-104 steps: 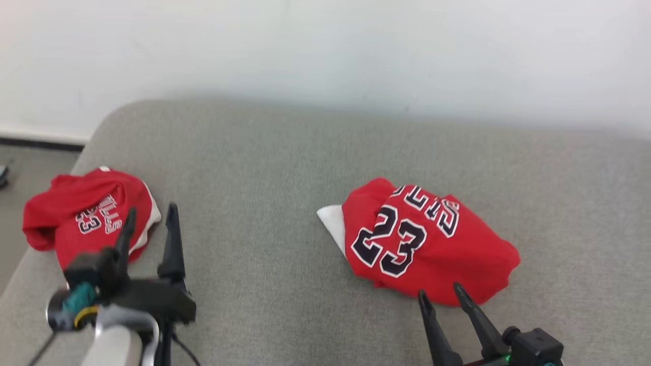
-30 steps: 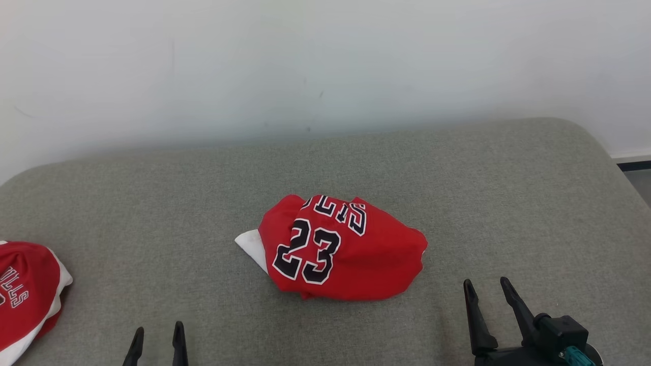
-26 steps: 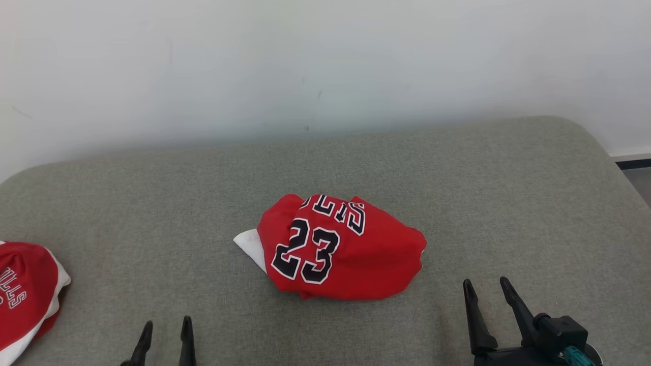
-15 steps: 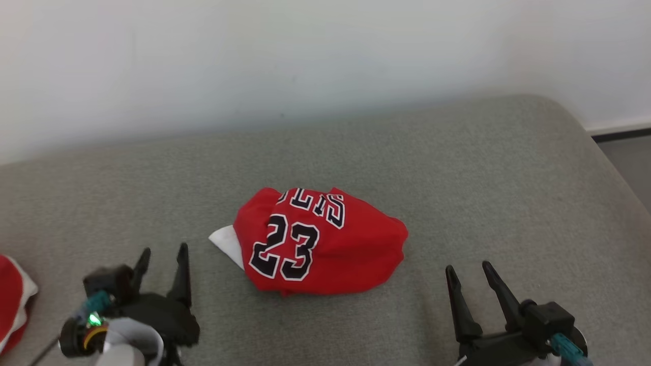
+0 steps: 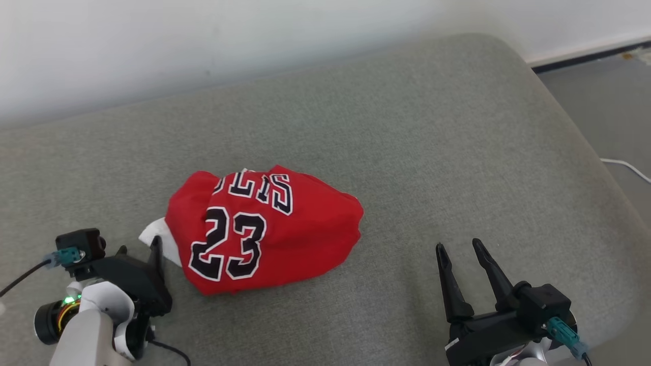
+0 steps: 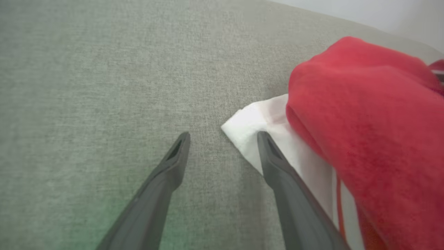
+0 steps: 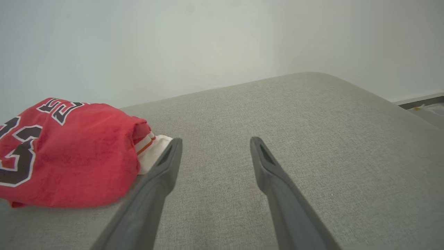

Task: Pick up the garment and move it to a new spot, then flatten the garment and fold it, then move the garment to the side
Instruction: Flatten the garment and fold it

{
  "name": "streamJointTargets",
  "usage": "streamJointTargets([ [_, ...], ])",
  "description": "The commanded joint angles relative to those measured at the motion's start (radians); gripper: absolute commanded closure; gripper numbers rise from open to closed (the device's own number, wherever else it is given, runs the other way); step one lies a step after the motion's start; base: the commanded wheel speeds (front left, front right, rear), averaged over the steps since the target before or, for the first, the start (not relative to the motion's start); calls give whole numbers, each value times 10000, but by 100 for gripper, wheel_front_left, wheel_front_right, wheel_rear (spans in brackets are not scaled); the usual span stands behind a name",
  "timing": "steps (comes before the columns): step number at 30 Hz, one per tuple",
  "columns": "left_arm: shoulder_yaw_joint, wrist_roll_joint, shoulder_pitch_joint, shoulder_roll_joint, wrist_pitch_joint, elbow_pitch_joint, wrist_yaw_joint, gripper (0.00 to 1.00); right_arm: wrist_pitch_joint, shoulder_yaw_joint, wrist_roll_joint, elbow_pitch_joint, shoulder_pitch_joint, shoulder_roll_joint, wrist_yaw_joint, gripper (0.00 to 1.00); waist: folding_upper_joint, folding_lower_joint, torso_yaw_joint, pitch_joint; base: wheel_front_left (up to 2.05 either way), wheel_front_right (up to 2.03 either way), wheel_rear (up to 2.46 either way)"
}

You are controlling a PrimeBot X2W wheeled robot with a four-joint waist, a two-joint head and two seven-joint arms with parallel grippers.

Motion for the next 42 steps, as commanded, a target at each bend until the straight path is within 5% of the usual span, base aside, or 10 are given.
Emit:
streamJointTargets([
  [1,-2,-105,-137,24,108,64,17,0,-83,12,37,3,-80,10,-22,0,-1,-2,-426,459,0,0,0],
  [11,-607,-293,-257,-332,1148,532,-238,2,-162,156,183,146,-224,8,-22,0,-1,-2,-483,555,0,0,0],
  [12,-706,-300,-233,-368,1247,534,-286,64,-156,158,188,161,-230,8,-22,0,-1,-2,-472,523,0,0,0],
  [13,-793,-322,-227,-391,1290,502,-302,100,-157,159,194,173,-235,8,-22,0,-1,-2,-465,500,0,0,0],
  [25,-1275,-362,-1247,-450,-476,-1103,-397,100,-172,208,171,315,-131,7,-22,0,-1,-2,-231,-58,0,0,0],
  [42,-3069,284,-4660,-997,-2971,-2600,-256,100,-175,379,269,407,28,9,-22,0,-1,-2,-588,-580,0,0,0],
])
